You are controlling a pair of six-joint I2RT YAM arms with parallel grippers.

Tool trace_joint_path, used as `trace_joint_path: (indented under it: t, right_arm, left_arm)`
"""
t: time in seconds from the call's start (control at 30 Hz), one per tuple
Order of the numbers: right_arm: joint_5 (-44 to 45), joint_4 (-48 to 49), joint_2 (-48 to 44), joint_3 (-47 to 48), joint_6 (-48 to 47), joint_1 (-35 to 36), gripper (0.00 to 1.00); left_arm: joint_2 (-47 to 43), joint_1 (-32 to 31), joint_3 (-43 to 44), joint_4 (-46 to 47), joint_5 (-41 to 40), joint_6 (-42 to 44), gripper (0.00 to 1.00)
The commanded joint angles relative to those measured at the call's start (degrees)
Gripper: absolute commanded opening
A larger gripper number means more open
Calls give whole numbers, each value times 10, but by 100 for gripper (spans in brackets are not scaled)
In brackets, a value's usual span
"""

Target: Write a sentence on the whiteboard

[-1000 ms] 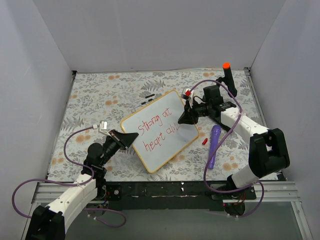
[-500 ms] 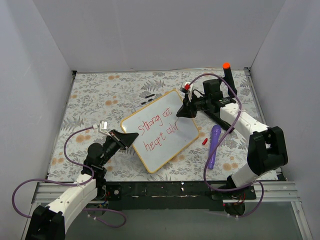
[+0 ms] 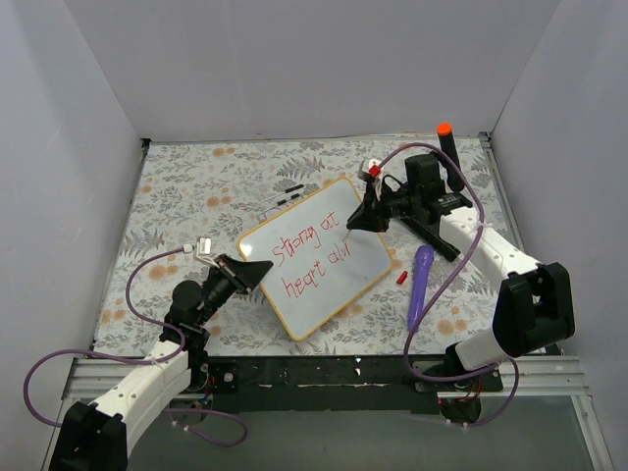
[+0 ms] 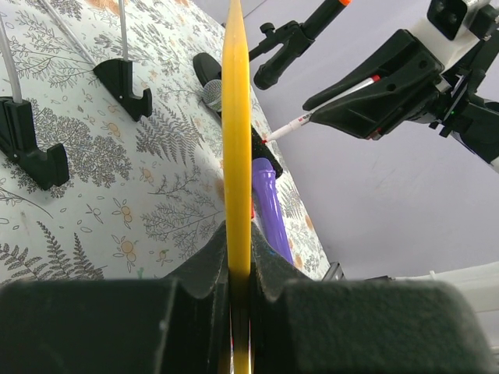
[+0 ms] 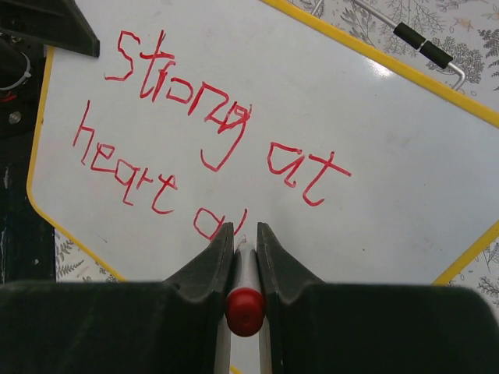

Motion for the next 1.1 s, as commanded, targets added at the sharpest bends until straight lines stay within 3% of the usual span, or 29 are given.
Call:
trace_joint_path:
  t: [0.0, 1.07]
  right_arm:
    - [-20, 1, -10, -4, -4, -3, 1]
    - [-1, 3, 30, -18, -3, -1, 1]
  left_arm:
    - [-7, -1, -41, 116, 0, -30, 0]
    - [-22, -1, -38, 109, 1, -30, 0]
